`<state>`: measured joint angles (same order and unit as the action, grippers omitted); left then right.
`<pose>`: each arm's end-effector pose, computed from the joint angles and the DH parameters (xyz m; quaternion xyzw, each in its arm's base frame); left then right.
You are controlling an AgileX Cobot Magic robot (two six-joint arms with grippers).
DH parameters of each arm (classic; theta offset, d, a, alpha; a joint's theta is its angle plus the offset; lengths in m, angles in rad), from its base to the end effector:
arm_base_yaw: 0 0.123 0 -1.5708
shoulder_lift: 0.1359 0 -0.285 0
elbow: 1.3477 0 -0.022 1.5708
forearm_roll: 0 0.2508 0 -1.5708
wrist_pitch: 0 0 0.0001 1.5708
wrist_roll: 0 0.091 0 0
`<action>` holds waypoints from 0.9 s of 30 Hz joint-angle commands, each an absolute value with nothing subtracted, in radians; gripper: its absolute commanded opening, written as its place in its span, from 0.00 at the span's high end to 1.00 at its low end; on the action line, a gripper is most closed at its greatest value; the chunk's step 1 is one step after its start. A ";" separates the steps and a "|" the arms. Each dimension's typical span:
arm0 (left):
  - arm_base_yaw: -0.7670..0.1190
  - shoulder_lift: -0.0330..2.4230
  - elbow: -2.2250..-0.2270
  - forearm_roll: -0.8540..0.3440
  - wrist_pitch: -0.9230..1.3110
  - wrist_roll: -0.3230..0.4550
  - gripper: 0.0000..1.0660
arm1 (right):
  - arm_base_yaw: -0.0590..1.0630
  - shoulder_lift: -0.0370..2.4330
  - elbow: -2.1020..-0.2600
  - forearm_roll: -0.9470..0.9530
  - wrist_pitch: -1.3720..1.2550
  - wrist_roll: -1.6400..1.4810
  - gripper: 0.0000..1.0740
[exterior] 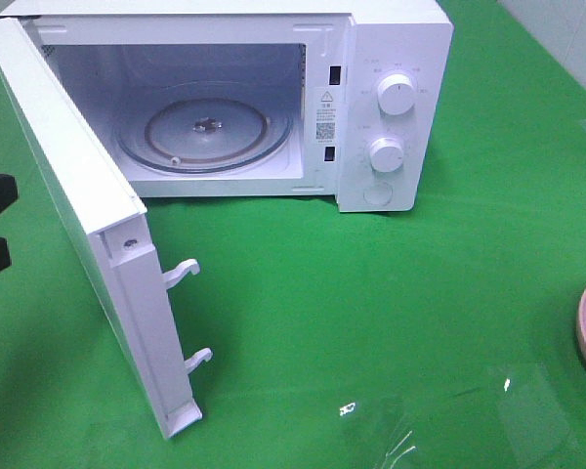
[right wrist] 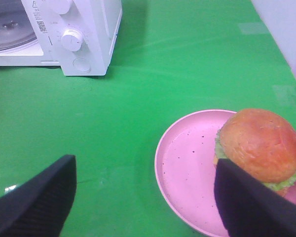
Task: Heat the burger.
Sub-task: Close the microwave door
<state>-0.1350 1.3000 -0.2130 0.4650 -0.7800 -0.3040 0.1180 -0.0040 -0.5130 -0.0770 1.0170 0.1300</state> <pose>0.1931 -0.0552 0.1827 0.1642 0.7760 -0.1559 0.5886 -0.0047 -0.0066 0.2847 0.0060 0.8364 0.0294 0.5473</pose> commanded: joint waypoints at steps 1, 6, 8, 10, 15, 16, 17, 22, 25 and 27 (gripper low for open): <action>-0.175 1.336 -0.221 0.407 -0.812 -0.275 1.00 | 0.114 -0.029 -0.511 -0.076 1.004 0.131 0.32; -0.276 1.403 -0.221 0.281 -0.872 -0.187 1.00 | 0.114 -0.029 -0.511 -0.076 1.004 0.131 0.32; -0.322 1.426 -0.221 0.203 -0.890 -0.156 1.00 | 0.114 -0.029 -0.511 -0.076 1.004 0.131 0.32; -0.363 1.449 -0.221 0.143 -0.905 -0.127 1.00 | 0.114 -0.029 -0.511 -0.076 1.004 0.131 0.32; -0.469 1.497 -0.226 0.020 -0.950 -0.065 1.00 | 0.114 -0.029 -0.511 -0.076 1.004 0.131 0.32; -0.501 1.517 -0.239 -0.014 -0.951 -0.058 1.00 | 0.114 -0.029 -0.511 -0.076 1.004 0.131 0.32; -0.501 1.517 -0.239 -0.014 -0.951 -0.058 1.00 | 0.114 -0.029 -0.511 -0.076 1.004 0.131 0.32; -0.593 1.580 -0.304 -0.101 -0.950 -0.052 1.00 | 0.114 -0.029 -0.511 -0.076 1.004 0.131 0.32; -0.631 1.615 -0.343 -0.125 -0.948 -0.044 1.00 | 0.114 -0.029 -0.511 -0.076 1.004 0.131 0.32; -0.652 1.638 -0.371 -0.140 -0.948 -0.035 1.00 | 0.114 -0.029 -0.511 -0.076 1.004 0.131 0.32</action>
